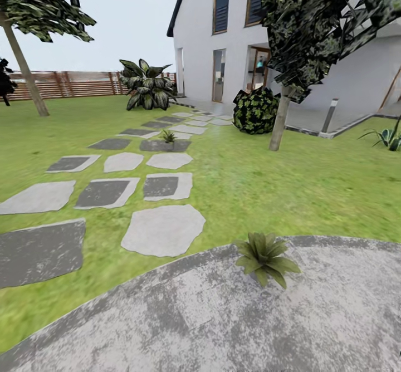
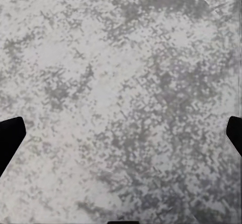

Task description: Pick up the pesticide atomizer in the garden and spray insectifuge to fully cover both potted plants in the garden.

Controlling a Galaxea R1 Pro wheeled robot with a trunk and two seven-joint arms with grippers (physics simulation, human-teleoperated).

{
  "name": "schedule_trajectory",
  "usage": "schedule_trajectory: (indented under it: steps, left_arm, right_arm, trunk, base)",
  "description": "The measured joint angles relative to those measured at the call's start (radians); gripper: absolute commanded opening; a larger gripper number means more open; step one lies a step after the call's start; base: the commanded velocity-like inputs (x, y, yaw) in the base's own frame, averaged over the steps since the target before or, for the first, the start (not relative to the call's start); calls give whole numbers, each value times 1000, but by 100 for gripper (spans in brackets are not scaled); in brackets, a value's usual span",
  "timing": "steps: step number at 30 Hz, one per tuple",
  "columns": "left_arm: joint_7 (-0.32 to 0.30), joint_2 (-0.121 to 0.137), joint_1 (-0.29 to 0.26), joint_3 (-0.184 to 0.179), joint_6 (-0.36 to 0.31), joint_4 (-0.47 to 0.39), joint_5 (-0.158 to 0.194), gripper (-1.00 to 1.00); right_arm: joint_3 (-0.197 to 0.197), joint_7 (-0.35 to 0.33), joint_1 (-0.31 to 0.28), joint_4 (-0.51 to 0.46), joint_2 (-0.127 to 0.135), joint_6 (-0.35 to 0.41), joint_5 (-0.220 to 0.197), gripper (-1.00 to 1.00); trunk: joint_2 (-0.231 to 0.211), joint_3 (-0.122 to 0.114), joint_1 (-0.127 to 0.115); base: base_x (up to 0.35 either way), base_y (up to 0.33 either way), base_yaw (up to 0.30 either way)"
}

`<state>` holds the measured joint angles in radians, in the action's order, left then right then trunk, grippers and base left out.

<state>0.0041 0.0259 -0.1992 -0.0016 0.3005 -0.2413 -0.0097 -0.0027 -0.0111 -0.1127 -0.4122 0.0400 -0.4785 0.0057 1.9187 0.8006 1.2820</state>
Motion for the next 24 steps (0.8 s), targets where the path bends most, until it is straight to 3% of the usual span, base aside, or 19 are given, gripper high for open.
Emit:
schedule_trajectory:
  steps: [3,24]
  left_arm:
    - [0,0,0,0,0,0,0,100]
    - [0,0,0,0,0,0,1,100]
  right_arm:
    - [0,0,0,0,1,0,0,100]
    - [0,0,0,0,1,0,0,100]
  trunk:
    - [0,0,0]
    - [147,66,80]
  base:
    - [0,0,-263]
    - [0,0,-263]
